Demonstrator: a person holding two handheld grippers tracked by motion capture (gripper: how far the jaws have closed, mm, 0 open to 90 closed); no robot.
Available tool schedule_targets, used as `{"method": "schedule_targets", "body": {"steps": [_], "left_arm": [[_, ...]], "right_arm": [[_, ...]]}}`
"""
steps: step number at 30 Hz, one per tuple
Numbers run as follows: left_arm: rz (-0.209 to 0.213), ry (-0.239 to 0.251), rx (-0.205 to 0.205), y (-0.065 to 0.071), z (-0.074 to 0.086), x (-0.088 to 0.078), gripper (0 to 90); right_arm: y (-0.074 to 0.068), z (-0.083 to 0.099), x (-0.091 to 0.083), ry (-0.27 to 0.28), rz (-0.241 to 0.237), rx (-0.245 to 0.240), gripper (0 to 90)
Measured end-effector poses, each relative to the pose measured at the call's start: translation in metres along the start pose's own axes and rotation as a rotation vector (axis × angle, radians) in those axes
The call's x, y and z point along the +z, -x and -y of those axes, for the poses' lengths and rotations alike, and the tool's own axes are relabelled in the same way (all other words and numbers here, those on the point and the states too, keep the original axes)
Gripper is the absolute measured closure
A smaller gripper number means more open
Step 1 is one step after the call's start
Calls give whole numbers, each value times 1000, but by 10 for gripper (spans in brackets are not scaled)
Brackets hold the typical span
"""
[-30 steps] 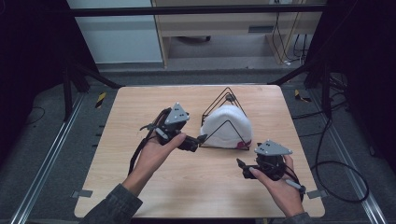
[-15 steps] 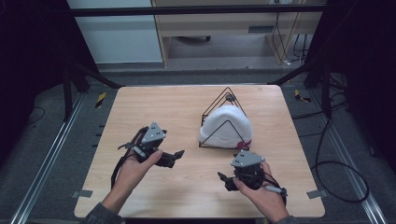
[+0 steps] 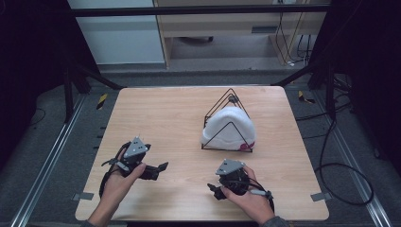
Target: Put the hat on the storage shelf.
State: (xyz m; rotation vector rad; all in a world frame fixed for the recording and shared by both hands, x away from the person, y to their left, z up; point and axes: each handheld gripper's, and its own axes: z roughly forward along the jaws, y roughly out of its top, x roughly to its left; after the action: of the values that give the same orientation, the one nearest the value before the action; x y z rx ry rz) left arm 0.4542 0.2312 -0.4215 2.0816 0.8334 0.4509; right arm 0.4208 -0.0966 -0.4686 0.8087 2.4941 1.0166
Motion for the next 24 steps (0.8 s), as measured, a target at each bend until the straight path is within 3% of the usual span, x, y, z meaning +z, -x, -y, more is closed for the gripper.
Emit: {"method": "schedule_targets", "body": {"steps": [7,15,24], "left_arm": [[-17,-20,-43,-11,21,4,48],[-32,-56,-70,-21,44,11,48],[-71,-100,-100,-32,61,19,48]], "right_arm": [[-4,2,16,-25,-25,3,207],[-5,4,30,-30,-55,41,179],[-8,-1,50,-28,-40,80,128]]}}
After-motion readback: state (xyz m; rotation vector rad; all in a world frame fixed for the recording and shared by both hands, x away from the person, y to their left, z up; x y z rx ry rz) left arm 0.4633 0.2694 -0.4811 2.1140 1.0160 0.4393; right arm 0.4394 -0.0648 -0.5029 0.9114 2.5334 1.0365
